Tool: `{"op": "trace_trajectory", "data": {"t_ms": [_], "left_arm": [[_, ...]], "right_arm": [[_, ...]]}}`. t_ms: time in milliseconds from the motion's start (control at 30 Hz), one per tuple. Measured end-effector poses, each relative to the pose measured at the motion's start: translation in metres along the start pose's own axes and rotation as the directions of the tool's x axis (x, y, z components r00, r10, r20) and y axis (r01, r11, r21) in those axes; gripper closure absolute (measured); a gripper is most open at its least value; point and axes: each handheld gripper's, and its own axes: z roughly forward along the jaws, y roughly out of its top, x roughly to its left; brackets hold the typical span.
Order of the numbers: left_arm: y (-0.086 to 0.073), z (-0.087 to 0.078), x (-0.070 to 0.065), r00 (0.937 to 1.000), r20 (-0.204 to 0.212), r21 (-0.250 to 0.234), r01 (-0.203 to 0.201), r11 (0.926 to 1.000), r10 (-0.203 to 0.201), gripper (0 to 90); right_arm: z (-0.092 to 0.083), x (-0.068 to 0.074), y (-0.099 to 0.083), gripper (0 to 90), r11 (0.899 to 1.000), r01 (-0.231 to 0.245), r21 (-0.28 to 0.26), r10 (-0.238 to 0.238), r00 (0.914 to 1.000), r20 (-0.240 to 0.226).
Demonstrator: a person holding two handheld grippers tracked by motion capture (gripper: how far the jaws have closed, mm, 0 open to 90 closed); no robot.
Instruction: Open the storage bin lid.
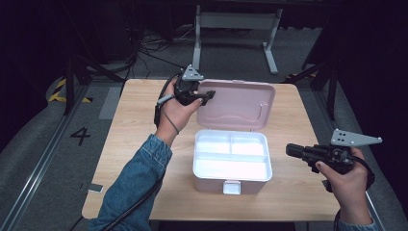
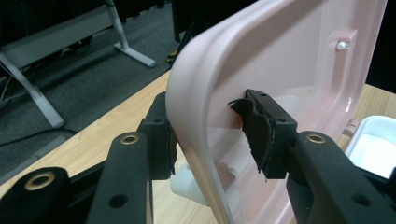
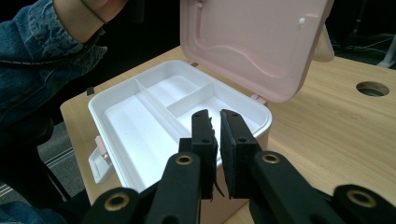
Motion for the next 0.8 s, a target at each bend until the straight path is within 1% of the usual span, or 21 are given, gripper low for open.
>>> {"op": "trace_trajectory", "data": {"t_ms": [100, 200, 233, 267, 300, 533, 633, 667, 700, 733, 800], "left_arm": [[-0.002, 0.008, 0.004, 0.9999, 0.006, 0.021, 0.01, 0.9997, -0.01, 54.5], [-0.006, 0.016, 0.008, 0.9995, 0.006, 0.037, 0.03, 0.9988, -0.031, 52.6], [-0.006, 0.016, 0.008, 0.9995, 0.006, 0.037, 0.03, 0.9988, -0.031, 52.3], [-0.009, 0.021, 0.011, 0.9991, 0.003, 0.057, 0.042, 0.9975, -0.042, 52.1], [-0.011, 0.023, 0.012, 0.9988, 0.0, 0.056, 0.049, 0.9972, -0.049, 52.0], [-0.017, 0.032, 0.019, 0.9979, -0.01, 0.096, 0.064, 0.9933, -0.063, 52.2], [-0.022, 0.038, 0.023, 0.9974, -0.013, 0.124, 0.072, 0.9897, -0.071, 52.3], [-0.024, 0.04, 0.024, 0.9971, -0.013, 0.125, 0.075, 0.9893, -0.074, 52.4], [-0.026, 0.042, 0.026, 0.9969, -0.011, 0.141, 0.079, 0.9869, -0.078, 52.4], [-0.026, 0.042, 0.026, 0.9969, -0.011, 0.141, 0.079, 0.9869, -0.078, 52.8], [-0.032, 0.048, 0.03, 0.9945, 0.0, 0.159, 0.103, 0.9818, -0.104, 52.2]], "right_arm": [[0.001, 0.0, -0.001, 84.5, 1.0, 0.001, 0.003, -0.001, 1.0, -0.001], [0.001, -0.001, -0.001, 84.2, 1.0, -0.004, 0.003, 0.004, 1.0, 0.0], [0.001, -0.001, -0.001, 84.2, 1.0, -0.006, 0.005, 0.006, 1.0, 0.001], [0.001, -0.002, -0.002, 84.2, 1.0, -0.008, 0.006, 0.008, 1.0, -0.001], [0.002, -0.002, -0.002, 84.1, 1.0, -0.01, 0.007, 0.01, 0.9999, -0.001], [0.004, -0.003, -0.003, 83.1, 1.0, -0.022, 0.017, 0.022, 0.9997, -0.005], [0.004, -0.003, -0.004, 83.0, 1.0, -0.023, 0.017, 0.023, 0.9997, -0.003], [0.004, -0.003, -0.004, 83.0, 1.0, -0.023, 0.017, 0.023, 0.9997, -0.003], [0.004, -0.003, -0.004, 82.9, 1.0, -0.023, 0.017, 0.023, 0.9997, -0.003], [0.004, -0.003, -0.004, 82.9, 1.0, -0.023, 0.017, 0.023, 0.9997, -0.003], [0.004, -0.004, -0.004, 82.8, 0.999, -0.027, 0.019, 0.027, 0.9996, -0.003]]}}
